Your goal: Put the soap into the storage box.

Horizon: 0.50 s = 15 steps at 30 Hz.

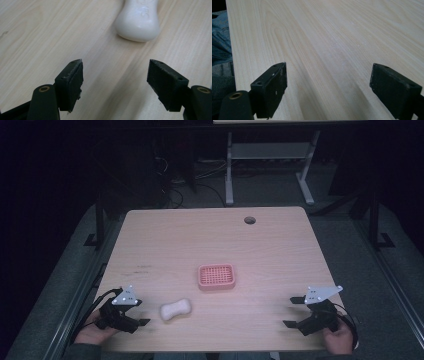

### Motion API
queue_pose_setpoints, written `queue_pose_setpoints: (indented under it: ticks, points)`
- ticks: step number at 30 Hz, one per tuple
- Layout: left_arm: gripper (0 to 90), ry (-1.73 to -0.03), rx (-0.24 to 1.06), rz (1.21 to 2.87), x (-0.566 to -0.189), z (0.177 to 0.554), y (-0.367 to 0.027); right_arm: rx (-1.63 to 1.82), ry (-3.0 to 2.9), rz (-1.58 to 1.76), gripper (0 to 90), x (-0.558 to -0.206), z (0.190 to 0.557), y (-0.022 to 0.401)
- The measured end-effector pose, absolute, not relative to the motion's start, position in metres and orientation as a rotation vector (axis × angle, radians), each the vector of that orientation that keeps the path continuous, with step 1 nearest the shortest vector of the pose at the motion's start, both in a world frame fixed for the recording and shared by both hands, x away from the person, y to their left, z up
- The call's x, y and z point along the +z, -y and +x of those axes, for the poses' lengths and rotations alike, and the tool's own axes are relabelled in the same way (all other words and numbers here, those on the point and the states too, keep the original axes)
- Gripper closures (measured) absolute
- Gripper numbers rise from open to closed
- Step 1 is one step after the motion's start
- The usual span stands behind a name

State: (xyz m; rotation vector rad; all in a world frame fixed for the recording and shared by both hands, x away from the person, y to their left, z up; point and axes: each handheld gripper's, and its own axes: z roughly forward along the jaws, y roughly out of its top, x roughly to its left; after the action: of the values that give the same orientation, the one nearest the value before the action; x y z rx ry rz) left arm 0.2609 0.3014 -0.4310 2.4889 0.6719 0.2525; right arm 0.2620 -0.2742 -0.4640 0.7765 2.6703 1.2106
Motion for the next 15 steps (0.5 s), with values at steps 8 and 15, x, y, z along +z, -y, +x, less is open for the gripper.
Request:
queue_pose_setpoints:
  ticks: [8, 15]
  points:
    - [28.8, -0.641, 0.254, 2.495, -0.429, 0.259, -0.294, 1.211, -2.669, 0.767, 14.0, -0.463, 0.261, 0.273]
    - [28.7, -0.628, 0.252, 2.508, -0.430, 0.260, -0.290, 1.202, -2.680, 0.762, 14.1, -0.464, 0.263, 0.273]
